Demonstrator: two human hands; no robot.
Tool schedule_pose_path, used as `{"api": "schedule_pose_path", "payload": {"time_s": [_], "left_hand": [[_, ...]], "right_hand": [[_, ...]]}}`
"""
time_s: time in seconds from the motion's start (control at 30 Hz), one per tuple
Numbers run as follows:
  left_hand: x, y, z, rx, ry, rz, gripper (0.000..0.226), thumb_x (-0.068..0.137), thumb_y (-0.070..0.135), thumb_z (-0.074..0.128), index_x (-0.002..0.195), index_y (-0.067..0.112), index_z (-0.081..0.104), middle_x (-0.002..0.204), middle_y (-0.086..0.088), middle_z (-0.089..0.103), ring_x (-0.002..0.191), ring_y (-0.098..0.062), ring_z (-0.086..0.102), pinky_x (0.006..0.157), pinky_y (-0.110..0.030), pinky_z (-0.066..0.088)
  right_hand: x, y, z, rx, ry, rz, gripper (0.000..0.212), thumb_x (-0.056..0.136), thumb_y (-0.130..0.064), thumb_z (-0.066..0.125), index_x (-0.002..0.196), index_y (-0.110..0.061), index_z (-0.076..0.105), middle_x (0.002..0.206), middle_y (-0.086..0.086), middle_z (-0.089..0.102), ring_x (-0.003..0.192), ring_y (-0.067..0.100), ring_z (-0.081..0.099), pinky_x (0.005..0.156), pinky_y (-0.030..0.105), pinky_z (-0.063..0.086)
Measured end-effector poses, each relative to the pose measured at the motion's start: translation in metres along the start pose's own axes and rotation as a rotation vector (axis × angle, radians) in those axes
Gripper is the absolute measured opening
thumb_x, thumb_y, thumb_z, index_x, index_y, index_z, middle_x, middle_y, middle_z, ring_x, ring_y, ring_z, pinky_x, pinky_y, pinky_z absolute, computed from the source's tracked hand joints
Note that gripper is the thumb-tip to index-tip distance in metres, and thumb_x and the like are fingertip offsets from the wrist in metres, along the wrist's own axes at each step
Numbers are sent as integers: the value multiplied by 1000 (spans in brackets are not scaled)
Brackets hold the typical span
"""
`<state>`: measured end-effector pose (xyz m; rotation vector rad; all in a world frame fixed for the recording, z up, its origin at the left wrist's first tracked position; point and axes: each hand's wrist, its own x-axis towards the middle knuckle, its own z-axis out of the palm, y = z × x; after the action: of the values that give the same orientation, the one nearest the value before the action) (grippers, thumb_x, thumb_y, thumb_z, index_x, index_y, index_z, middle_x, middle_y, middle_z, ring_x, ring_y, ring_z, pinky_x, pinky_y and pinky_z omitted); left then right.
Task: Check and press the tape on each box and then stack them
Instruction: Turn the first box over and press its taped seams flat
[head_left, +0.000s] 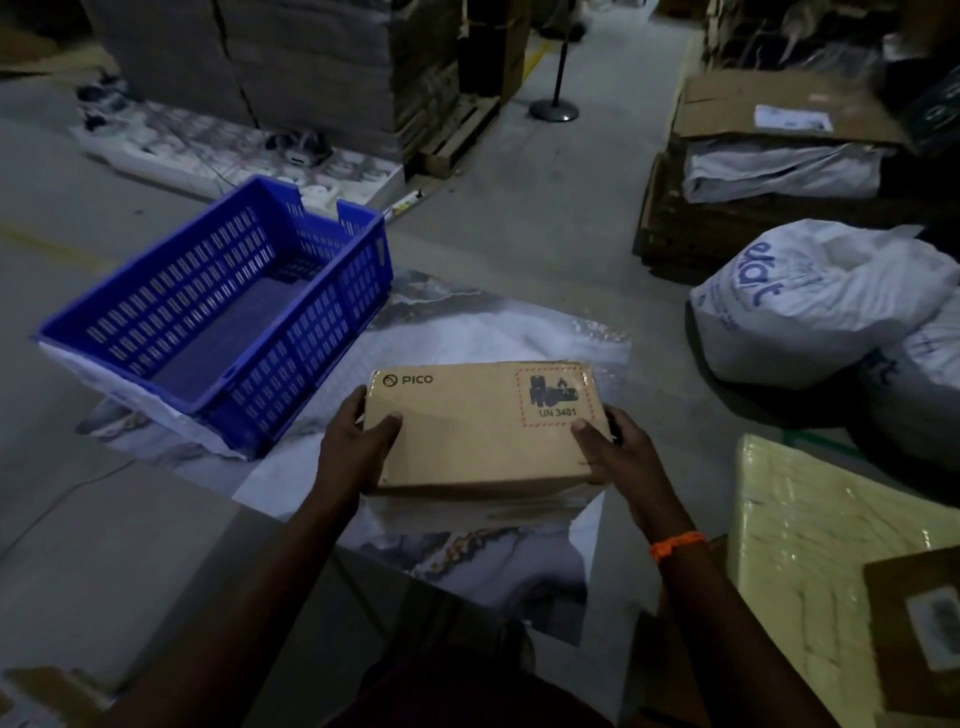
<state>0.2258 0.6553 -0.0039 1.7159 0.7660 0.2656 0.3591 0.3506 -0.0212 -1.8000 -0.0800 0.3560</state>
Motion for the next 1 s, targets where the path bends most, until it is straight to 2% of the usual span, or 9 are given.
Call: {"api": "schedule_pose_path", "payload": {"time_s": [0.17,0.23,0.33,0.5,0.6,0.7,0.83,0.93,1.0], "left_hand": [[13,11,10,-30,-36,-38,41,97,23,63,135,29,50,110,16,58,100,-7,59,71,-28,48],[18,18,13,-29,-21,-30,41,91,25,68,129,32,55,111,12,64,105,-15,63,79,-37,55],[30,26,10,-15,-18,37,52,75,38,69,125,39,57,118,9,67,111,-17,64,94,-49,55],[24,32,10,-45,21,85,63,91,27,71,147,27,41,133,5,57,119,-16,56,96,-39,49],[9,19,3,-103,11,92,58,94,26,70,145,29,41,132,13,54,116,-3,54,90,-26,47],[-17,-2,-6,-100,31,96,48,95,40,68,137,31,48,131,21,55,116,9,54,92,-27,47],[-25,-13,-19,-143,-1,-76,30,100,59,46,115,35,59,119,14,60,110,-5,58,94,-40,49],[-14,-27,-27,-1,-53,-125,41,102,55,47,122,23,62,122,-3,65,104,-14,61,90,-38,50],[-11,-43,-29,129,-70,-103,43,95,60,58,124,29,58,120,1,63,105,-13,61,87,-37,51]], "right_hand": [[22,-9,14,-114,9,-63,33,96,-36,72,125,-21,68,112,-4,75,102,11,70,78,21,53],[28,-11,15,-144,13,-73,35,95,-38,72,126,-21,68,112,-5,75,102,11,70,76,19,52],[40,-18,11,-133,43,-78,40,93,-41,74,129,-26,67,114,-6,75,105,13,70,88,32,58],[40,-20,8,-222,45,-131,42,94,-39,73,133,-27,63,120,-8,72,109,13,68,91,39,58],[17,-11,8,-153,62,-142,39,96,-39,71,133,-30,62,122,-13,71,112,5,66,91,30,55],[-16,4,10,-96,162,-103,35,98,-50,62,127,-31,62,121,-11,70,111,3,65,89,30,55],[-43,30,10,-16,214,46,48,96,-73,46,105,-30,64,104,1,73,96,20,71,81,43,60],[-49,39,12,-23,158,124,45,97,-66,49,102,-25,67,97,3,73,88,20,70,70,35,57],[-51,47,17,-80,135,146,34,95,-58,59,102,-26,66,96,0,72,88,18,69,69,27,50]]}}
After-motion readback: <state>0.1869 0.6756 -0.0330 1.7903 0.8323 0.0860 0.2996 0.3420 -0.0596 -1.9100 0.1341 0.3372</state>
